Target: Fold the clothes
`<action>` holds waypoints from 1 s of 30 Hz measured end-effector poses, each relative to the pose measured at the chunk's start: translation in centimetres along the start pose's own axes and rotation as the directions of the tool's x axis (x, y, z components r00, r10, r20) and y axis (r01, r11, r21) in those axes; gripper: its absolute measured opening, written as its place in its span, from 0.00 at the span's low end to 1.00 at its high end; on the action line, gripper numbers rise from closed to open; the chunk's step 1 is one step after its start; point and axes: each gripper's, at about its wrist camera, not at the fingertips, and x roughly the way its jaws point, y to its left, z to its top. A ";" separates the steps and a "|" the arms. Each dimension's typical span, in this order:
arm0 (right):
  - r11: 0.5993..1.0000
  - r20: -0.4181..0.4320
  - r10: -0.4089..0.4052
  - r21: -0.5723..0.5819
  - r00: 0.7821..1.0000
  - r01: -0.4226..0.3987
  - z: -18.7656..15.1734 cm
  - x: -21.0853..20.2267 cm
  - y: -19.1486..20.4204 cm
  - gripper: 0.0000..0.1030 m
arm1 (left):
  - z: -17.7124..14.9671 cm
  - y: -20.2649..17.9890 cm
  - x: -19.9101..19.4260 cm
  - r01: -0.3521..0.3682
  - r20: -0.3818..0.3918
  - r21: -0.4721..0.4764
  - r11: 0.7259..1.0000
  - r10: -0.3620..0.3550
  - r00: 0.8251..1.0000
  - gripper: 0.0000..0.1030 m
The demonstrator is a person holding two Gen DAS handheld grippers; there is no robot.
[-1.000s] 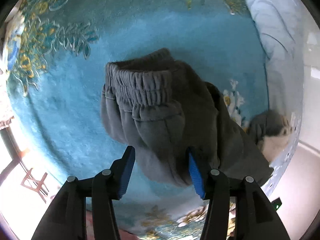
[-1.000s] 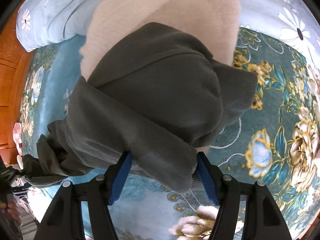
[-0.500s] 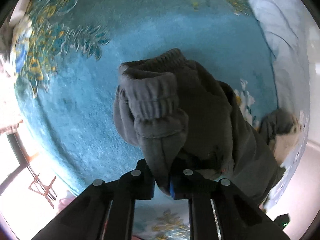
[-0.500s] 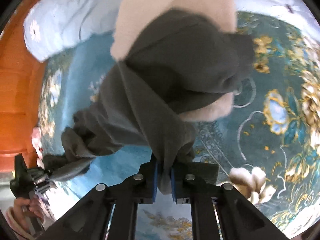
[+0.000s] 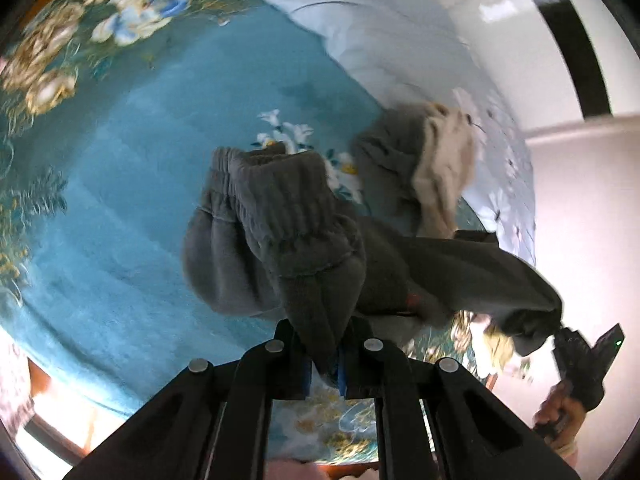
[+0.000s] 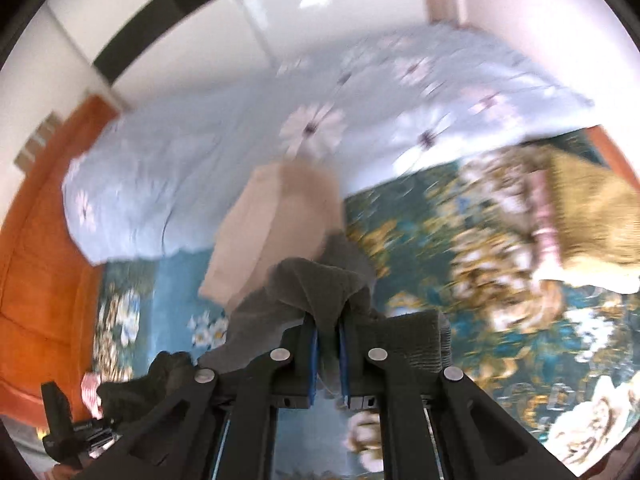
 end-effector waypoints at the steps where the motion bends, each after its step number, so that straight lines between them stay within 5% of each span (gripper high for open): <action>1: 1.000 0.022 -0.015 0.006 1.000 0.015 0.0 -1.7 -0.7 0.09 | -0.2 0.8 -0.3 -0.002 0.002 -0.002 1.000 0.002 1.000 0.08; 6: 0.999 -0.034 -0.037 0.023 0.999 0.037 -2.5 -3.3 -2.8 0.09 | -2.7 4.8 0.2 -0.096 -0.010 -0.094 0.991 0.095 0.995 0.08; 13: 0.998 -0.281 0.052 0.056 0.958 -0.037 -8.1 4.4 0.6 0.09 | -6.0 13.5 3.6 -0.282 -0.162 -0.263 0.923 0.246 0.956 0.08; 19: 0.994 -0.245 0.089 0.080 0.966 -0.072 -3.6 5.7 2.6 0.09 | -6.3 15.1 2.0 -0.206 -0.072 -0.320 0.925 0.194 0.978 0.08; 22: 0.991 -0.154 0.059 0.129 0.986 -0.040 -0.1 5.9 2.4 0.09 | -6.0 14.6 0.5 -0.161 -0.006 -0.301 0.940 0.167 0.986 0.08; 25: 0.983 -0.149 0.003 0.183 0.989 0.025 1.3 8.1 2.3 0.09 | -5.6 14.6 0.9 -0.145 0.012 -0.286 0.947 0.155 0.988 0.09; 30: 0.985 -0.356 -0.090 0.106 0.930 0.136 -1.2 15.2 3.4 0.10 | -5.6 16.0 2.6 -0.226 -0.073 -0.315 0.922 0.214 0.974 0.09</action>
